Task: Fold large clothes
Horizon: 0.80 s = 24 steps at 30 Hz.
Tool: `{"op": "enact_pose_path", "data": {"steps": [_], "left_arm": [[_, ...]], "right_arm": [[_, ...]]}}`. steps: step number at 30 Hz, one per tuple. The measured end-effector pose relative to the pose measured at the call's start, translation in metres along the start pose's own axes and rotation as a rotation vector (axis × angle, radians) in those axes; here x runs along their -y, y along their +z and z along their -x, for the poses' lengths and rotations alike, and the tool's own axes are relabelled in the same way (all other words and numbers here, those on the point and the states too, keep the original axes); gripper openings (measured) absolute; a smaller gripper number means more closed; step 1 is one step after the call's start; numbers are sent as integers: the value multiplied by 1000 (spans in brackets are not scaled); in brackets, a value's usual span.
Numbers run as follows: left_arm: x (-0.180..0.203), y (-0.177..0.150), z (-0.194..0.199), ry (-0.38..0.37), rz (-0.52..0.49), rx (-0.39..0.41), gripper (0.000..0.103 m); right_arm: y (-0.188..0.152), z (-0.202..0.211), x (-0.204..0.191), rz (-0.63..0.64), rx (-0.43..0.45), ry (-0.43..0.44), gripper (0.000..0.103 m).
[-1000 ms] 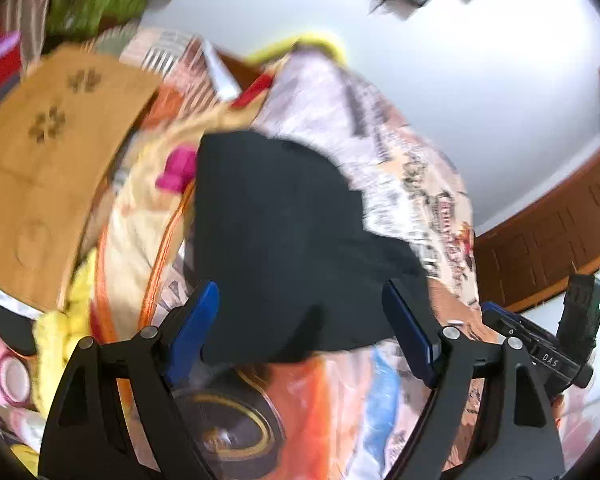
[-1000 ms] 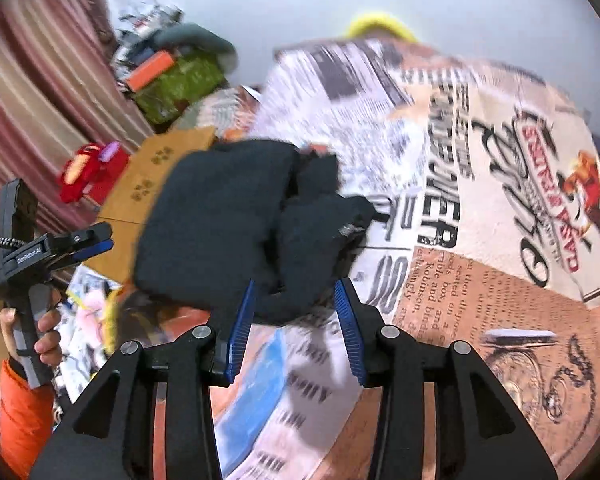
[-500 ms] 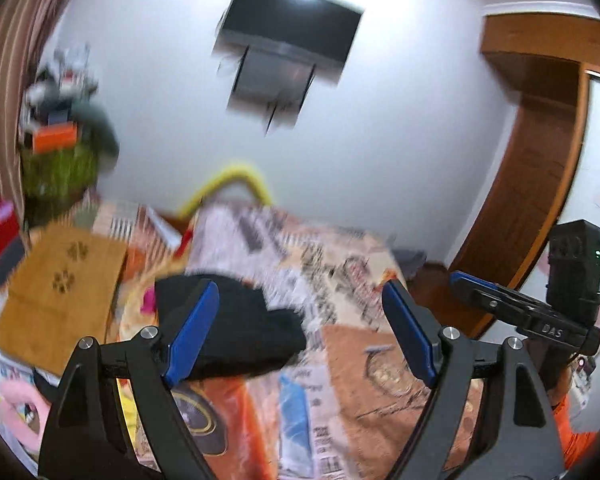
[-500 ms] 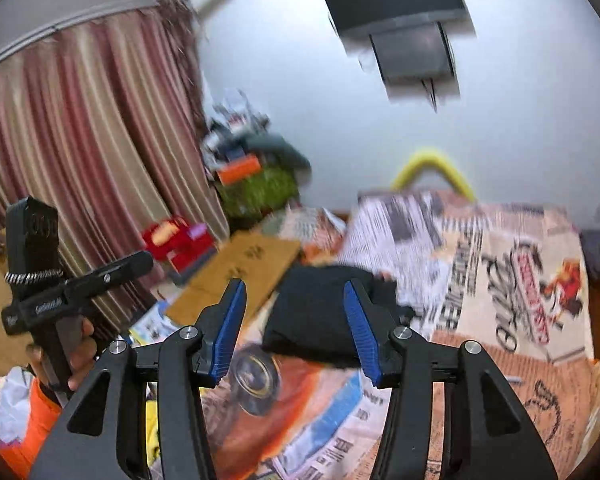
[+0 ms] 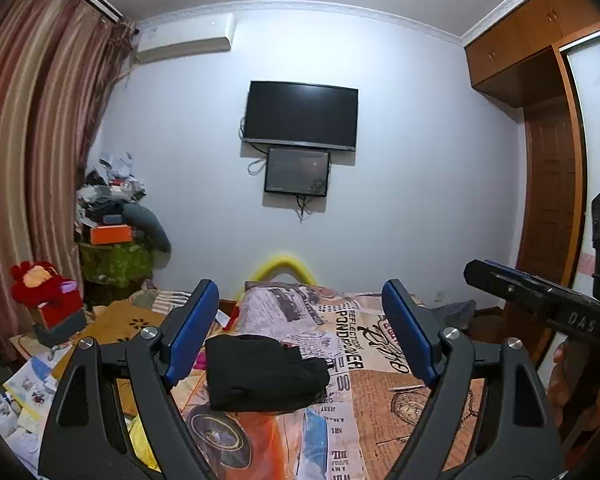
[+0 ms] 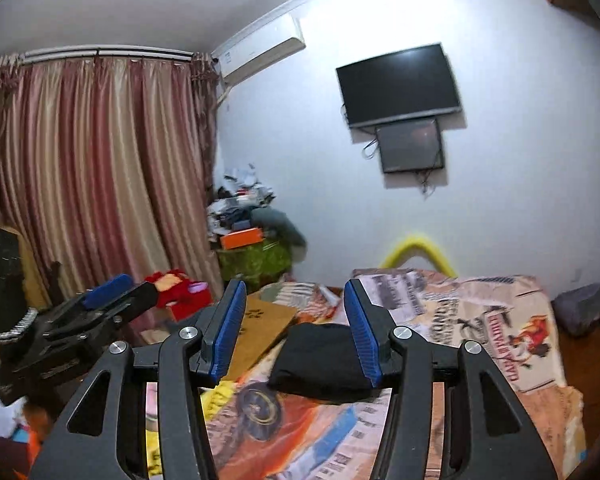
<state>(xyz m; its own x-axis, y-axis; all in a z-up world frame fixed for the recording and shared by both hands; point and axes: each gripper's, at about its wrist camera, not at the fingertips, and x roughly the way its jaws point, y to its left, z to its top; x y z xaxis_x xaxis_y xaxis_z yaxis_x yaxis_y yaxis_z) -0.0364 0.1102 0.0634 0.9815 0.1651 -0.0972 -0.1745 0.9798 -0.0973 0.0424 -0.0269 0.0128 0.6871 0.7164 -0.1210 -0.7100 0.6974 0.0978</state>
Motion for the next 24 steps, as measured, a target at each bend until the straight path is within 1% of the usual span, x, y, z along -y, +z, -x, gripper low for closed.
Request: {"op": "enact_pose_path", "data": {"steps": [2, 4, 6, 8, 11, 18, 24], "left_arm": [[3, -5, 7, 27, -2, 11, 83], [7, -8, 11, 52, -7, 12, 88], [7, -11, 15, 77, -8, 15, 99], [7, -14, 17, 102, -7, 15, 102], [5, -18, 17, 115, -7, -2, 102], [1, -24, 15, 110, 8, -13, 102], [0, -26, 16, 117, 2, -17, 102]], "right_arm": [[-3, 0, -5, 16, 4, -30, 54], [-5, 3, -6, 17, 12, -53, 77], [-5, 3, -7, 22, 22, -76, 85], [-3, 2, -8, 28, 14, -92, 87], [1, 0, -6, 27, 1, -99, 90], [-2, 5, -4, 39, -3, -118, 90], [-3, 8, -6, 36, -11, -113, 90]]}}
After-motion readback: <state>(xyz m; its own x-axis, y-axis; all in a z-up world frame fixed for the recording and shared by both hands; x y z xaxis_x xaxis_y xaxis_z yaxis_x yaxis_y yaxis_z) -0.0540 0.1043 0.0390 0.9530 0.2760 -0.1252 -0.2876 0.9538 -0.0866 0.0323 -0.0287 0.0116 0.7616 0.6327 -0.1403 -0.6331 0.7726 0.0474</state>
